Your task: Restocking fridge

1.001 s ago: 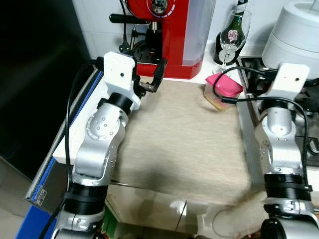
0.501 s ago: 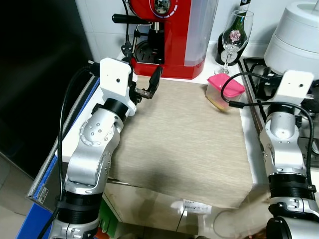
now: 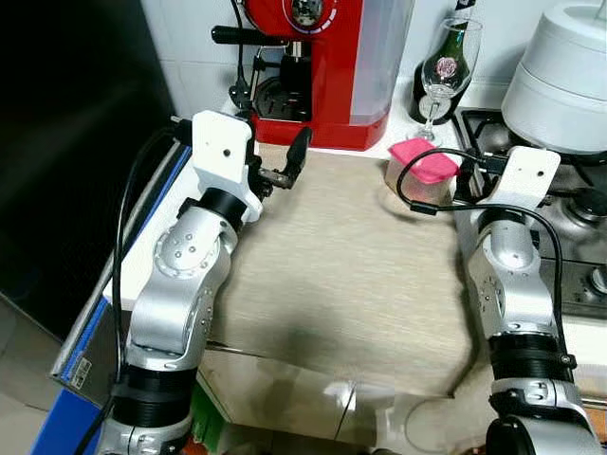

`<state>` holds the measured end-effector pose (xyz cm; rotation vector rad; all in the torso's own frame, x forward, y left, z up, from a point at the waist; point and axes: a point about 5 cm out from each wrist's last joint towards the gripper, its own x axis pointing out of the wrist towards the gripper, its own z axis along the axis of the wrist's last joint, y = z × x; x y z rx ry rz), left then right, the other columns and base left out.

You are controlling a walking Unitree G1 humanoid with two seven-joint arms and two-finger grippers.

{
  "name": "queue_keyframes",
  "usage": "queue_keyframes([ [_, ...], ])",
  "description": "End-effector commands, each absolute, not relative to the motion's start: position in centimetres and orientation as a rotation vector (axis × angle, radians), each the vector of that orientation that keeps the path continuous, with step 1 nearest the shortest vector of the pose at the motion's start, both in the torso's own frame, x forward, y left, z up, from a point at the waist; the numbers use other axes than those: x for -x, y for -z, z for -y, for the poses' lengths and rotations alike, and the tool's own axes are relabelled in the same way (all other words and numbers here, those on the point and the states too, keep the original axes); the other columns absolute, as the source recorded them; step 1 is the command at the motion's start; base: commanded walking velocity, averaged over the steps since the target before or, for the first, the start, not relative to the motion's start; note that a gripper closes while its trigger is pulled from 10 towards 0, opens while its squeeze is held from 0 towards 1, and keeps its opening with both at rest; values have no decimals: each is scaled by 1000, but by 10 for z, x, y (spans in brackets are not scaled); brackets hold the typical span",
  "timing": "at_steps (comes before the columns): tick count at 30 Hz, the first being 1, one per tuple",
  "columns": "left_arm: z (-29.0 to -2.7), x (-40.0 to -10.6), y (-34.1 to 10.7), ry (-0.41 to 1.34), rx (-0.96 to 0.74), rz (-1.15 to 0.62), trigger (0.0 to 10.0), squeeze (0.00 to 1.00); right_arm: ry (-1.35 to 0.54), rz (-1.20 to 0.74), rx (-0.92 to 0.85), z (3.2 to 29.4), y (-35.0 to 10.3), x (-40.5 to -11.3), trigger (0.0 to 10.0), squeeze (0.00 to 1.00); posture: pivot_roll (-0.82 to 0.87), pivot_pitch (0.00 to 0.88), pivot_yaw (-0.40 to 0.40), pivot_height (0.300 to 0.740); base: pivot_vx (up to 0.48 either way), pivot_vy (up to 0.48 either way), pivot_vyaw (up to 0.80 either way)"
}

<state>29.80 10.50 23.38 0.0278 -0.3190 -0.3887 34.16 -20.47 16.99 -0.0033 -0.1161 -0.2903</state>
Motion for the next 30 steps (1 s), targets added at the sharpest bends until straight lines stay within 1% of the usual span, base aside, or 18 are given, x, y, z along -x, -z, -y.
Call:
queue_keyframes([
  [1,-105,-297,-239,385,-23,338,10000,0,281,117,-12,203,-172,-340,10000,0,-10,20,34,740,0,0,0],
  [11,-103,-297,-236,395,-10,326,10000,0,203,104,-60,181,-174,-326,10000,0,-23,21,30,740,0,0,0],
  [14,-103,-297,-234,398,-10,313,10000,0,196,102,-69,179,-175,-323,10000,0,-23,21,30,740,0,0,0],
  [16,-103,-295,-227,425,3,282,10000,0,188,101,-60,176,-175,-321,10000,0,-31,22,29,740,0,0,0],
  [18,-99,-286,-212,537,8,217,10000,0,181,116,-21,176,-177,-316,10000,0,-31,25,27,740,0,0,0],
  [19,-99,-286,-212,537,8,217,10000,0,181,116,-21,176,-177,-316,10000,0,-31,25,27,740,0,0,0],
  [20,-96,-282,-208,583,10,201,10000,0,174,127,-10,176,-179,-315,10000,0,-31,25,27,740,0,0,0],
  [23,-95,-276,-202,621,51,179,10000,0,142,174,40,171,-189,-306,10000,0,-31,25,27,740,0,0,0],
  [24,-97,-273,-204,603,98,200,10000,0,112,212,86,165,-197,-296,10000,0,-31,25,27,740,0,0,0],
  [25,-97,-273,-204,603,98,200,10000,0,112,212,86,165,-197,-296,10000,0,-31,25,27,740,0,0,0],
  [26,-99,-269,-206,582,139,229,10000,0,92,229,105,159,-200,-286,10000,0,-22,31,22,740,0,0,0],
  [27,-99,-269,-206,582,139,229,10000,0,92,229,105,159,-200,-286,10000,0,-22,31,22,740,0,0,0],
  [30,-97,-257,-207,595,154,264,10000,0,51,234,106,149,-201,-269,10000,0,-25,35,22,740,0,0,0],
])
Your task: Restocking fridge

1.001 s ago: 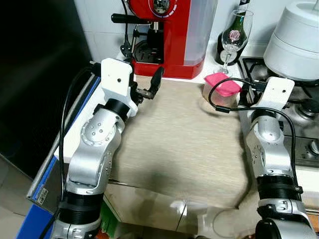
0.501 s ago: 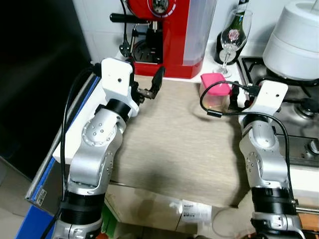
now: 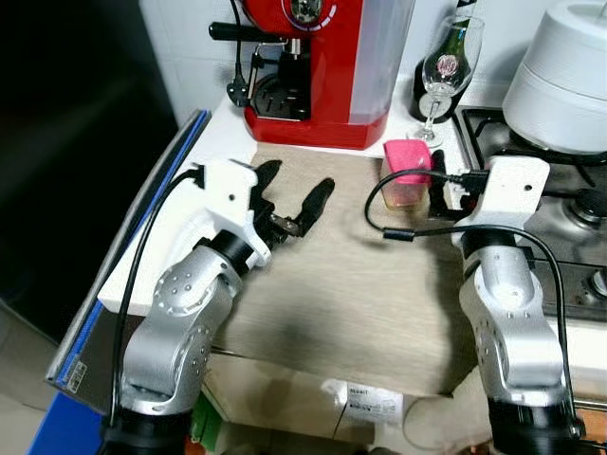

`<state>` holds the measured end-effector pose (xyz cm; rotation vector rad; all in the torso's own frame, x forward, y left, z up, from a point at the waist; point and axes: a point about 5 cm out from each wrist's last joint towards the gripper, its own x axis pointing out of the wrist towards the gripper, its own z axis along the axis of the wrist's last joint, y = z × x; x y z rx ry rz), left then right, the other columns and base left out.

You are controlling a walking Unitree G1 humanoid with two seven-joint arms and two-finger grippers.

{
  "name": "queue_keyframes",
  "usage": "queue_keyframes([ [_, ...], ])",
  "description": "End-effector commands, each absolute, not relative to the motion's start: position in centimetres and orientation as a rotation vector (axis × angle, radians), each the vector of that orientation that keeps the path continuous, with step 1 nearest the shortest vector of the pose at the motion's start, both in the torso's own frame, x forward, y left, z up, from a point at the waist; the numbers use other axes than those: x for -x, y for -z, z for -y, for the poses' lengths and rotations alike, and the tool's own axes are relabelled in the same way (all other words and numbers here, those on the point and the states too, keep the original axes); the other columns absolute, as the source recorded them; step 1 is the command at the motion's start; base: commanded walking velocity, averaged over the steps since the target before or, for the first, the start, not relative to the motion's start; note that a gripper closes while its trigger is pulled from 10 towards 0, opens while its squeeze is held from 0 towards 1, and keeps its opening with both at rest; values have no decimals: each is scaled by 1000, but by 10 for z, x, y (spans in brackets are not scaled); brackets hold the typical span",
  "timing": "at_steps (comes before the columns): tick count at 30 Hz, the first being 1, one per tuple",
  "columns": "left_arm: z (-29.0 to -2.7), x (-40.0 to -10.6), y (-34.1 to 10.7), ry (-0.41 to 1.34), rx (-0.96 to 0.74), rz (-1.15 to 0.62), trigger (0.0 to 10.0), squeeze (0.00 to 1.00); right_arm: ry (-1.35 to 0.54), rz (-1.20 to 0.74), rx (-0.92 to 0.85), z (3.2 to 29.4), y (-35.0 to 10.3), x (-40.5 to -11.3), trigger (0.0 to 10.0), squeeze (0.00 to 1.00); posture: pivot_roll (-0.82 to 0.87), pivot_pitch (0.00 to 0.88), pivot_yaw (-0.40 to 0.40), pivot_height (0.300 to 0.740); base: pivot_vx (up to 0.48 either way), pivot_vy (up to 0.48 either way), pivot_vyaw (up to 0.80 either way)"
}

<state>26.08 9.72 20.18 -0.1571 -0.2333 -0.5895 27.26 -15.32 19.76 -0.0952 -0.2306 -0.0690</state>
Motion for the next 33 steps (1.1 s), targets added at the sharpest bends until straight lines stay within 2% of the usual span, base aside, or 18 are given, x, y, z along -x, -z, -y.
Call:
queue_keyframes([
  [1,-97,-255,-206,606,148,267,10000,0,41,234,103,147,-201,-266,10000,0,-25,35,22,740,0,0,0],
  [7,-95,-254,-207,648,166,257,10000,0,61,163,64,149,-191,-263,10000,0,-28,31,27,740,0,0,0],
  [12,-95,-252,-211,673,153,269,10000,0,39,102,-52,141,-184,-269,10000,0,-23,26,36,740,0,0,0],
  [13,-94,-253,-213,675,148,276,10000,0,34,77,-97,137,-182,-273,10000,208,-17,25,40,740,0,0,0],
  [14,-94,-253,-213,675,148,276,10000,0,34,77,-97,137,-182,-273,10000,208,-17,25,40,740,0,0,0],
  [15,-94,-254,-214,671,143,283,10000,0,33,67,-111,136,-180,-279,10000,1000,-17,25,40,740,0,0,0],
  [26,-95,-253,-216,666,135,288,10000,0,-1,85,-120,129,-189,-294,10000,1000,5,26,39,740,0,0,0],
  [33,-95,-255,-216,666,130,286,10000,0,-19,35,-55,126,-183,-299,10000,1000,6,18,39,740,0,0,0],
])
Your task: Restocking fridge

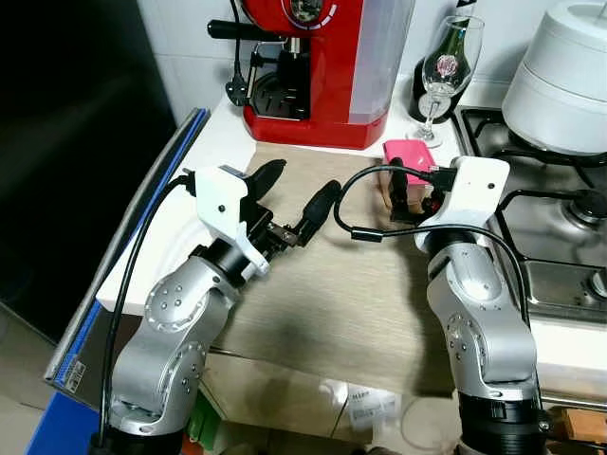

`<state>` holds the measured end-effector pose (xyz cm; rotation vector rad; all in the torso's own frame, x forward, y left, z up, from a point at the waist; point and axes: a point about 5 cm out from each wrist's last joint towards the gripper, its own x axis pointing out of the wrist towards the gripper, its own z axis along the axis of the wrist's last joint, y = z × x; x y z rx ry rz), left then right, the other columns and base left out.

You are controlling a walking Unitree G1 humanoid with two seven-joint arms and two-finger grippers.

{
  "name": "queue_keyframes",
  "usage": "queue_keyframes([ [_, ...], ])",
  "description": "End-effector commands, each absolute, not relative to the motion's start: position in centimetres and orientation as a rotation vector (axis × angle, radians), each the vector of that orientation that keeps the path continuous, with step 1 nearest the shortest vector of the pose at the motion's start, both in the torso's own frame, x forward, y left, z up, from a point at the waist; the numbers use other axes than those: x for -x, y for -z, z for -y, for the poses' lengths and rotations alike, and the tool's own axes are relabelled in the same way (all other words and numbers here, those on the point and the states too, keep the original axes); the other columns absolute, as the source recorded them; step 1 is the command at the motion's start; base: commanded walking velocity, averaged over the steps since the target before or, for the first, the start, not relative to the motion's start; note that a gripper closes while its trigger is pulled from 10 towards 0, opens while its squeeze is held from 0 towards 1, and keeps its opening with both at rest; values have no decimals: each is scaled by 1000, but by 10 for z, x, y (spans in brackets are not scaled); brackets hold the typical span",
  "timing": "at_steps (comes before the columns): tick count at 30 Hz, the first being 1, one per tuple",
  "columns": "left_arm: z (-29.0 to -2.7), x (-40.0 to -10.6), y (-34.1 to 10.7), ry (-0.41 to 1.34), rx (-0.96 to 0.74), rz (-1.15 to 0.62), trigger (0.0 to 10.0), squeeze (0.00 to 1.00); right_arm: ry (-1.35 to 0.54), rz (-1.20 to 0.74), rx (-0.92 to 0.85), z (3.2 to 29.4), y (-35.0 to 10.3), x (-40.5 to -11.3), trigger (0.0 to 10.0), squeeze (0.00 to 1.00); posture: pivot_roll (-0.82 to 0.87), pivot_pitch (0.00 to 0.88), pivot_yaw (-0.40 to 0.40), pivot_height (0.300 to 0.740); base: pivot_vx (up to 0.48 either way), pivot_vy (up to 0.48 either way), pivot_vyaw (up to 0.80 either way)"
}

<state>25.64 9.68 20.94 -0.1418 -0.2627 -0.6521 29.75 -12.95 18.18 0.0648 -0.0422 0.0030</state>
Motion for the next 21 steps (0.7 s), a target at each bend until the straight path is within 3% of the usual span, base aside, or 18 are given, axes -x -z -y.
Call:
queue_keyframes([
  [1,-95,-255,-216,666,131,285,10000,0,-18,24,-40,127,-181,-300,10000,871,4,15,40,740,0,0,0],
  [2,-94,-256,-216,667,134,284,10000,0,-14,16,-24,129,-179,-303,10000,0,1,12,40,740,0,0,0],
  [21,-91,-256,-214,666,137,278,10000,0,-52,-5,28,128,-179,-332,10000,0,6,1,29,740,0,0,0],
])
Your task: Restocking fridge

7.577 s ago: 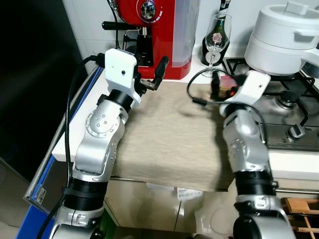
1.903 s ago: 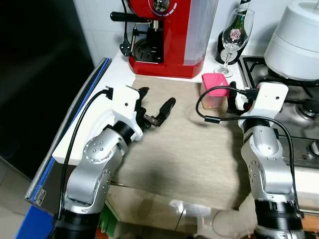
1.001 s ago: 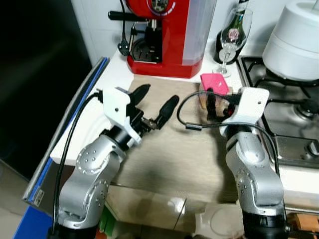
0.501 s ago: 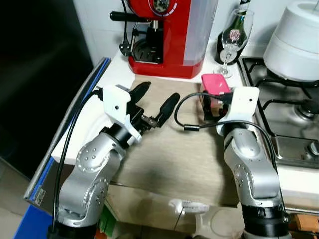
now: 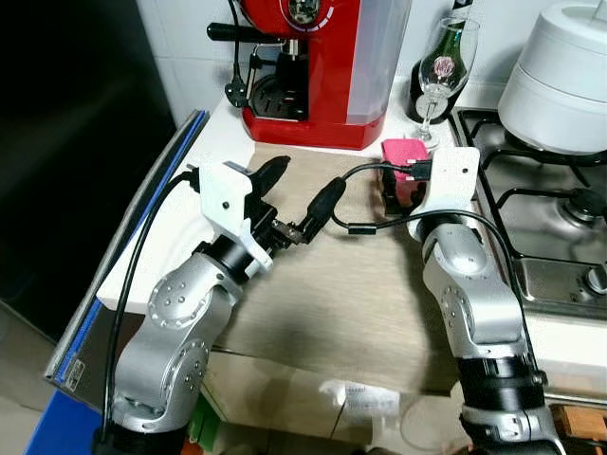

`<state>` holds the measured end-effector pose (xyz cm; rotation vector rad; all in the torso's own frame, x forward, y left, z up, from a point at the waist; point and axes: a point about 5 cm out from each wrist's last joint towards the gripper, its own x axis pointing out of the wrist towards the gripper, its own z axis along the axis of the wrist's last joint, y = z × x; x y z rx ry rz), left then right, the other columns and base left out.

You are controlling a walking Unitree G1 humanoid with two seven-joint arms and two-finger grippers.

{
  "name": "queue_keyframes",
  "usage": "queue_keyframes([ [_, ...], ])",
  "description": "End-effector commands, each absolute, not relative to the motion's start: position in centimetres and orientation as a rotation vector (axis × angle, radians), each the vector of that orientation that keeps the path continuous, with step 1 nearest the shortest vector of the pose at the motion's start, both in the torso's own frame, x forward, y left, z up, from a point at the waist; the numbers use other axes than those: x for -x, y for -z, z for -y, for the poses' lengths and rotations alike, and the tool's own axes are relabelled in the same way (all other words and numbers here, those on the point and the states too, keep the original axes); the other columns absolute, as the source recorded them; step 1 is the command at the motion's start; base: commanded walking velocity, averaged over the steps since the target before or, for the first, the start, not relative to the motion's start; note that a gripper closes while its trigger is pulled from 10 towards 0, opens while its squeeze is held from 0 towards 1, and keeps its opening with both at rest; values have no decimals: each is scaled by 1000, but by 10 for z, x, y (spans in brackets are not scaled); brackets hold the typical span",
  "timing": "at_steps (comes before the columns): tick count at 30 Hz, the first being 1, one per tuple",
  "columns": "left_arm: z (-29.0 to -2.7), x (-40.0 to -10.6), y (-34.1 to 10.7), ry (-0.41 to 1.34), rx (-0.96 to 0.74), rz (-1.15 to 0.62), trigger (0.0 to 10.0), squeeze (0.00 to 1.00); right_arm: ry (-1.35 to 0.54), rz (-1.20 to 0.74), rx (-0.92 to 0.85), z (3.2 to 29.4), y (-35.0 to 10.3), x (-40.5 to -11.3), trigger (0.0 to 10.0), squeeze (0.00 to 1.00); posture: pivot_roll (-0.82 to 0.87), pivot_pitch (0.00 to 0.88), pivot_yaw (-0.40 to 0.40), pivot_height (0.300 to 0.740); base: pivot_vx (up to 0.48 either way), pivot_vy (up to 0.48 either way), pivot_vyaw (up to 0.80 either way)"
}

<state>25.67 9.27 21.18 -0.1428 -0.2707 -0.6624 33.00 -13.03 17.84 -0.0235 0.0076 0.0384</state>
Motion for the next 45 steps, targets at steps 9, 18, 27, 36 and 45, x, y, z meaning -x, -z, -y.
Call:
queue_keyframes([
  [9,-90,-256,-213,657,139,276,10000,0,-55,-34,43,132,-174,-343,10000,0,11,0,13,740,0,0,0],
  [18,-89,-257,-213,653,140,274,10000,0,-62,-47,22,131,-173,-348,0,0,10,0,11,740,0,0,0],
  [27,-88,-260,-212,644,134,259,10000,0,-74,-60,4,129,-171,-349,0,0,8,0,9,740,0,0,0],
  [36,-91,-270,-209,582,95,228,10000,0,-83,-40,-26,125,-174,-350,0,0,4,4,11,740,0,0,0],
  [45,-90,-277,-208,559,127,227,10000,0,-70,116,-47,130,-195,-348,0,0,-20,0,8,740,0,0,0],
])
